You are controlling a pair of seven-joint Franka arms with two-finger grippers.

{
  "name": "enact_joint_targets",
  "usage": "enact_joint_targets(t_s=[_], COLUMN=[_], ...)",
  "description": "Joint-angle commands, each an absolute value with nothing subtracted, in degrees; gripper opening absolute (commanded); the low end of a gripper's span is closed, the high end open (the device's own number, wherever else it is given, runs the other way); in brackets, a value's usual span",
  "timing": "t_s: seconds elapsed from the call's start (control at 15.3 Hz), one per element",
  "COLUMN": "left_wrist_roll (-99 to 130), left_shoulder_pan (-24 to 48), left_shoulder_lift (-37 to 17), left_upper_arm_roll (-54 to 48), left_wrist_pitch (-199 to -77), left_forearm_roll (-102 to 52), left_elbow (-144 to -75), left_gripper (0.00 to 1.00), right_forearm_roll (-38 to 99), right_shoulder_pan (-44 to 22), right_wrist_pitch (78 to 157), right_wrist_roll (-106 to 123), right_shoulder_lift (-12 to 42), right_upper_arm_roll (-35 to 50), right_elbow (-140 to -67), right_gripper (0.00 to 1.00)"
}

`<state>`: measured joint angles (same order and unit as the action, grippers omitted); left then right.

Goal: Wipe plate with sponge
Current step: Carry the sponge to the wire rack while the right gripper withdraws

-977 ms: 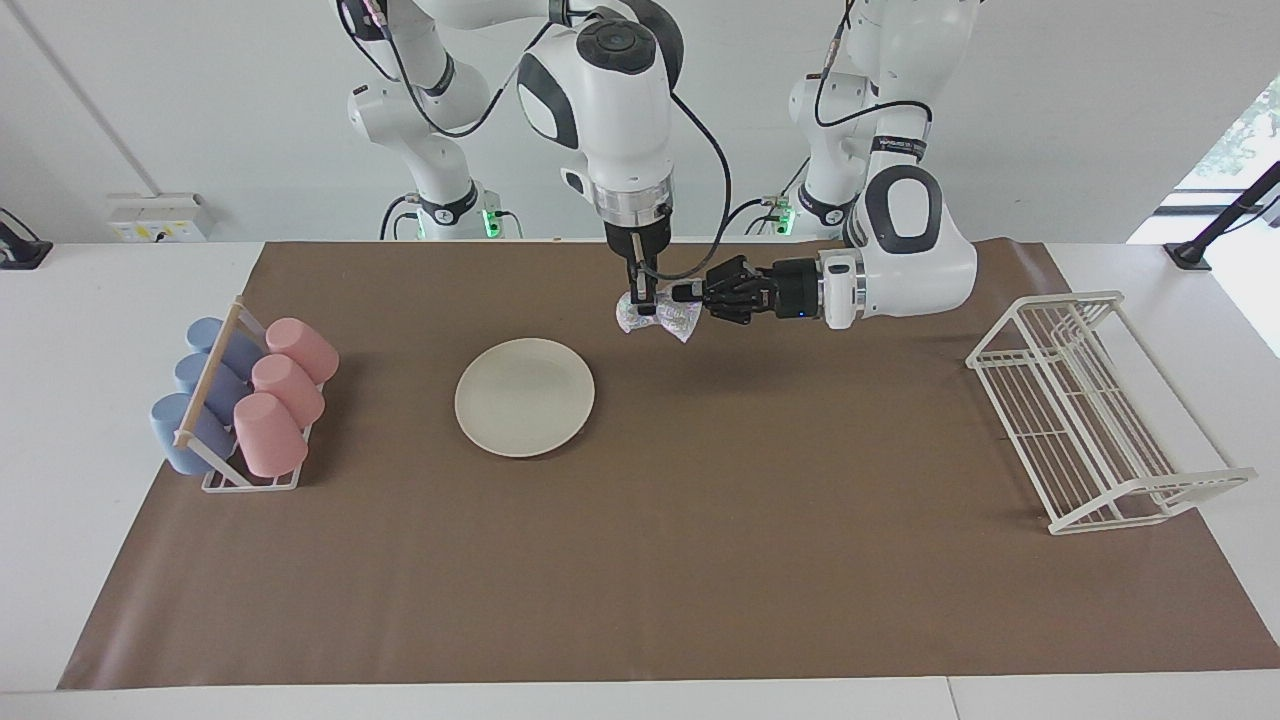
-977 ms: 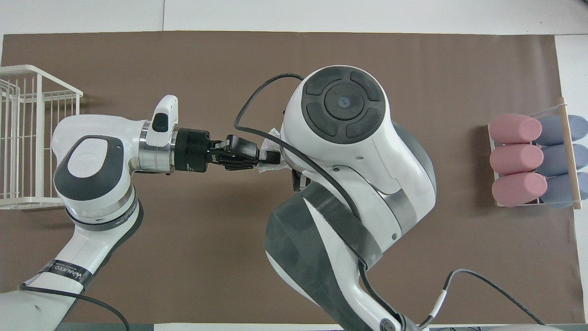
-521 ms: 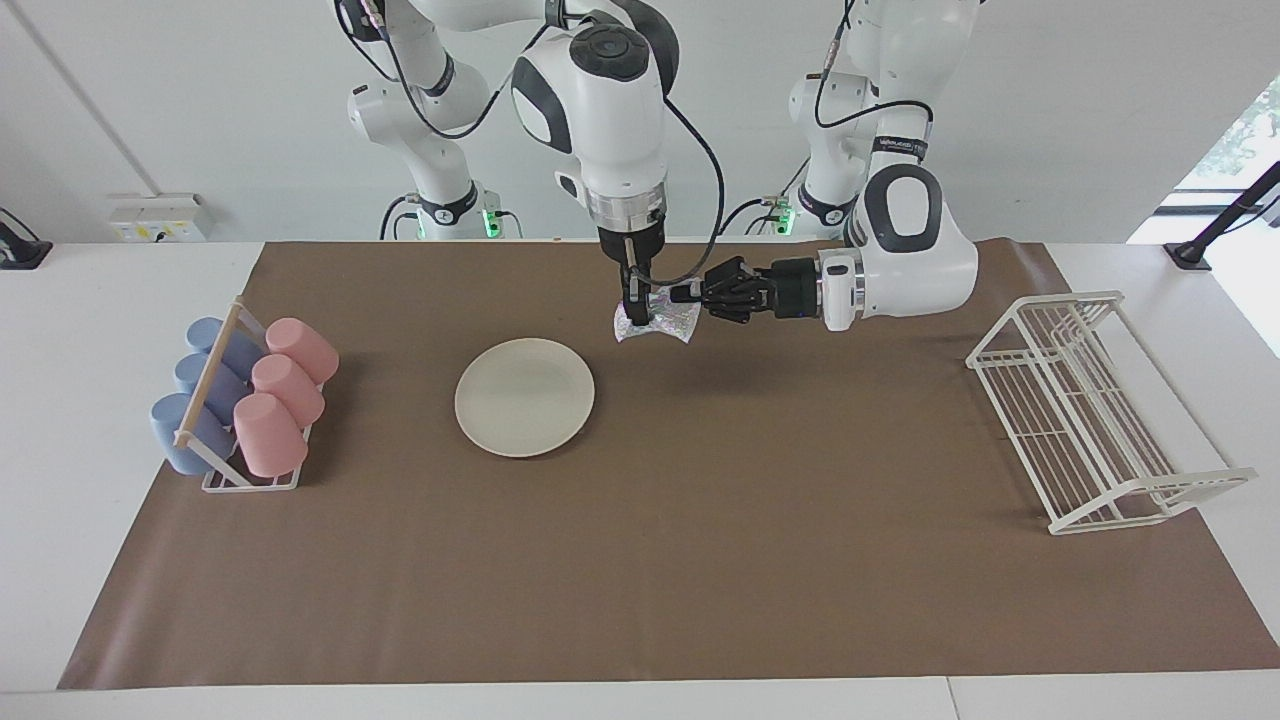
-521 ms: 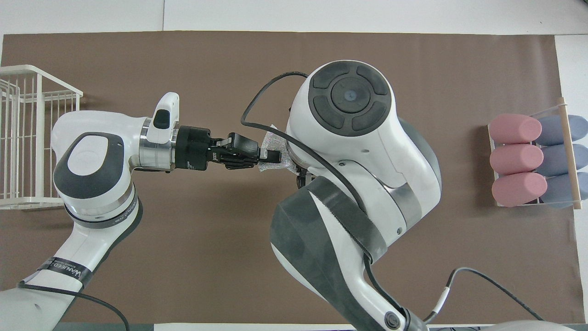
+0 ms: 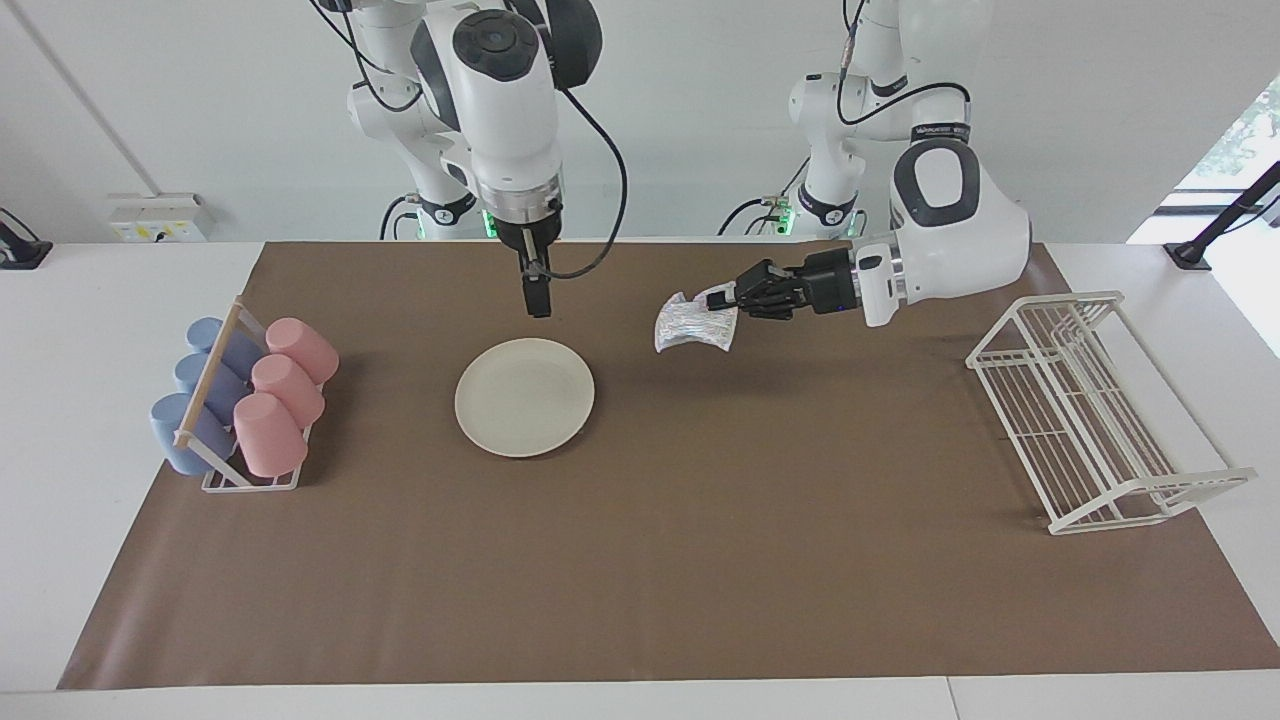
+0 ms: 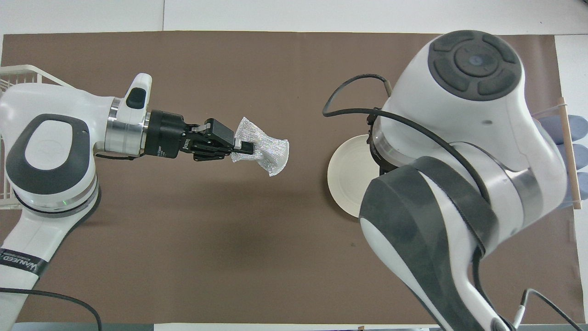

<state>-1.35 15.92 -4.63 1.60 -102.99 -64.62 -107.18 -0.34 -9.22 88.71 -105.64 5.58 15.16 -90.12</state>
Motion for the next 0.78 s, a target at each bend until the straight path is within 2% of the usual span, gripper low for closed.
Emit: enact_joint_targets(t_s=[0.0, 0.33, 0.72], left_wrist_roll=[10.0, 17.5, 18.0], left_shoulder_pan=[14.9, 14.9, 15.9], left_shoulder_lift=[-1.8, -2.0, -2.3], left_upper_arm_roll=[1.6, 1.5, 0.3], left_wrist_pitch=[-102.4, -95.2, -84.3], left_forearm_roll=[-52.3, -28.3, -1.4], left_elbow=[-103.0, -94.8, -90.1], left_gripper=[0.0, 0.0, 0.0], right_forearm_roll=[-0.4, 0.2, 1.2], right_shoulder_pan=[-2.7, 9.5, 13.6], right_wrist_pitch=[89.1, 81.7, 82.2], right_wrist_roll=[-93.2, -57.8, -19.3], right_shoulder_lift=[-3.4, -4.9, -5.5], right_upper_arm_roll=[15.8, 15.8, 14.9], right_elbow=[-99.8, -99.5, -99.3], right_gripper=[1.0, 1.0, 1.0])
